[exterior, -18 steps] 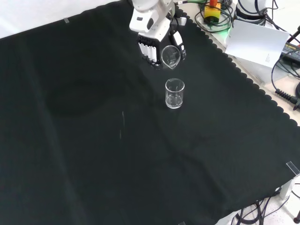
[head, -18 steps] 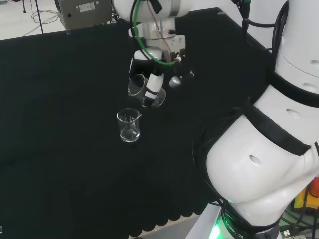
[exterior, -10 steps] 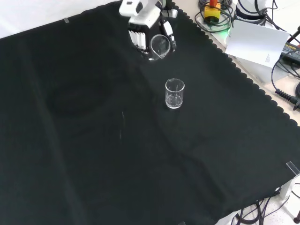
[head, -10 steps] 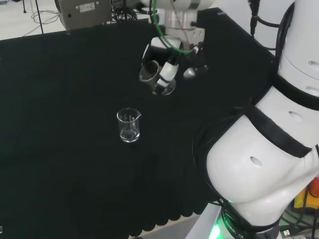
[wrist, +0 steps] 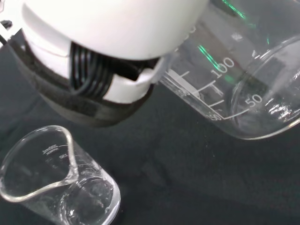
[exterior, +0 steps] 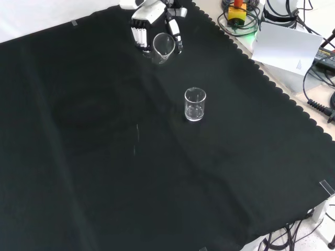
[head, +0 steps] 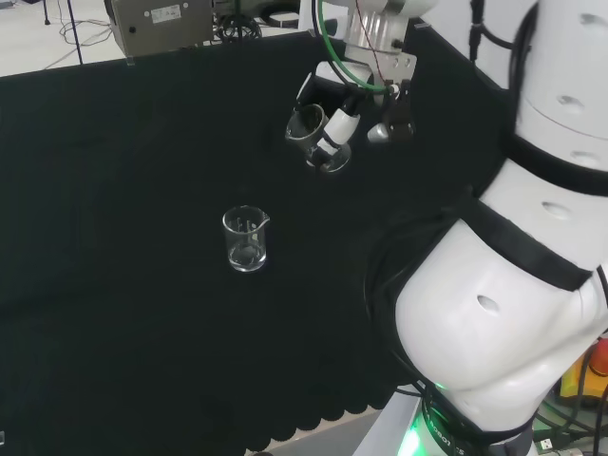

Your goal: Place the beaker back on the table.

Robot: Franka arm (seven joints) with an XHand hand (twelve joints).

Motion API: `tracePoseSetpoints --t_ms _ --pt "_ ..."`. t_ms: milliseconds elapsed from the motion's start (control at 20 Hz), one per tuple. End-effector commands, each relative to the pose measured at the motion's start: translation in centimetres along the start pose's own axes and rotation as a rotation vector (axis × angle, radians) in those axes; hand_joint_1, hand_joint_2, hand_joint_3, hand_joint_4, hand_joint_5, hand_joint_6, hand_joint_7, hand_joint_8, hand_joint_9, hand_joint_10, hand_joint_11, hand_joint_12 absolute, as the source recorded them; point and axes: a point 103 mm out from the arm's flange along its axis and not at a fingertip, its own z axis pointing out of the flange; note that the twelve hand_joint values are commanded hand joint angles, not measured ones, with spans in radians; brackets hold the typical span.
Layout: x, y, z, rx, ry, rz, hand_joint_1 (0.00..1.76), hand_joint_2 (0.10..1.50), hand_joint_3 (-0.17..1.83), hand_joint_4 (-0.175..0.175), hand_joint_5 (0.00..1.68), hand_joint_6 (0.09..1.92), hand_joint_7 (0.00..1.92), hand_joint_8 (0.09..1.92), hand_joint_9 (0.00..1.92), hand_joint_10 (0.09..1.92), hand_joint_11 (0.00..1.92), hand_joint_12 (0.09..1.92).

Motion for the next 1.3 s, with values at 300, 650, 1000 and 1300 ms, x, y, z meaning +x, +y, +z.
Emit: tracePoseSetpoints --t_ms 300,650,1000,1300 --pt "-4.7 7.2 4.3 -0.125 0.269 -0.037 1.42 0.78 0.33 -0.175 1.31 0.46 1.27 0.62 1.56 0.09 1.34 0.6" --pt "-7.3 9.7 4.6 -0.169 0.325 -0.04 1.42 0.81 0.28 -0.175 1.3 0.48 1.26 0.66 1.54 0.09 1.32 0.61" --pt "-9.2 11.5 5.7 -0.173 0.353 -0.033 1.44 0.57 0.73 -0.175 1.24 0.68 1.38 0.64 1.62 0.09 1.33 0.62" --pt "-10.2 12.2 6.5 -0.195 0.371 -0.024 1.42 0.8 0.31 -0.175 1.26 0.55 1.27 0.68 1.53 0.09 1.29 0.64"
